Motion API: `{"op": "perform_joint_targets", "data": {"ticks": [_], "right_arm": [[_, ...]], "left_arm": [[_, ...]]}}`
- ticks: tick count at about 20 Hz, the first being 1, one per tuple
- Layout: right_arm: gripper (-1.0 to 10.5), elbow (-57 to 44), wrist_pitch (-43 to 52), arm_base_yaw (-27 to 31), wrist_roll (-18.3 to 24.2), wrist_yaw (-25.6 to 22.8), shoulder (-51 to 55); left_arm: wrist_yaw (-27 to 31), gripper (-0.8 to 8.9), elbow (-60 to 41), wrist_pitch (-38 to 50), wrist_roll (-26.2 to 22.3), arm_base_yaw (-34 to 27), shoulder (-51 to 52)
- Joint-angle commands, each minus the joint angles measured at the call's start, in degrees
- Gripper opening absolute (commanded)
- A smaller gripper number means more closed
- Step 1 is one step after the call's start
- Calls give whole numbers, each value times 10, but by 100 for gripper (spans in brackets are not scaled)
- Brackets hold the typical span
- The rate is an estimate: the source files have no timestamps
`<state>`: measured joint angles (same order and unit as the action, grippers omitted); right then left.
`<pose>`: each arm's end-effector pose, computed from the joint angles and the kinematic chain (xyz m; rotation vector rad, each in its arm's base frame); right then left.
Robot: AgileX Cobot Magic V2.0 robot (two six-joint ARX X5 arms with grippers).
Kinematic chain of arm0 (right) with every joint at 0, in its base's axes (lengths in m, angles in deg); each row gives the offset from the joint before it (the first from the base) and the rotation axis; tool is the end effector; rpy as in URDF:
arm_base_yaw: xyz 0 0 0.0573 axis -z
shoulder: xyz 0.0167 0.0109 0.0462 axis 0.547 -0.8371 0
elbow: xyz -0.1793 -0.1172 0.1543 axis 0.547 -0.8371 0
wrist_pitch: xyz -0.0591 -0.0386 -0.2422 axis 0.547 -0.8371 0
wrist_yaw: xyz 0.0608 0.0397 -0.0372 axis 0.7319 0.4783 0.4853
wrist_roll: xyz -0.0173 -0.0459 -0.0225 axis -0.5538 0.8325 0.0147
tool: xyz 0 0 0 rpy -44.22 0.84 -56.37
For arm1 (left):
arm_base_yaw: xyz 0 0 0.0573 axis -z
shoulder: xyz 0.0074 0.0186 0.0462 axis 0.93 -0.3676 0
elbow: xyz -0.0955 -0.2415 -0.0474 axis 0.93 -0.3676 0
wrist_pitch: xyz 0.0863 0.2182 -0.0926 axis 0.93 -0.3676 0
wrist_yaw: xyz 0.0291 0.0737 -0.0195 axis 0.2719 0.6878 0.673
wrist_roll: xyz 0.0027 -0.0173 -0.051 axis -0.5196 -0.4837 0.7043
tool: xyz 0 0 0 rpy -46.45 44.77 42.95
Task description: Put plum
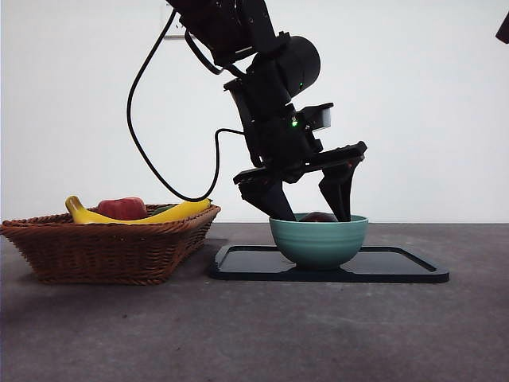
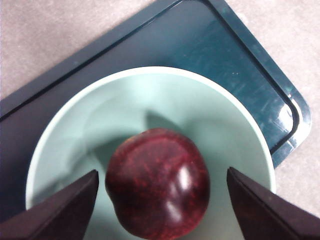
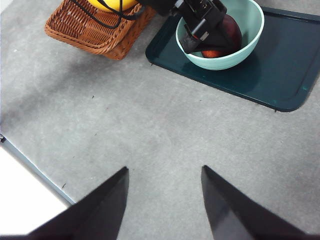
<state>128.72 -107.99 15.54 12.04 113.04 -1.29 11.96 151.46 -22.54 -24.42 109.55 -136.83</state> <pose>0.1060 0.0460 0.2912 0.1161 0.7675 0.6633 0.3611 -0.3192 0.2057 0.2490 0.9705 -0.7224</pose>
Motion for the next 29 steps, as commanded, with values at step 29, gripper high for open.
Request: {"op": "perform_joint_targets", "data": {"ticks": [29], "right_arm": [[231,2,6,-3,7,0,-2]], "left_arm": [[3,277,148,-168,7,-43,173]]}}
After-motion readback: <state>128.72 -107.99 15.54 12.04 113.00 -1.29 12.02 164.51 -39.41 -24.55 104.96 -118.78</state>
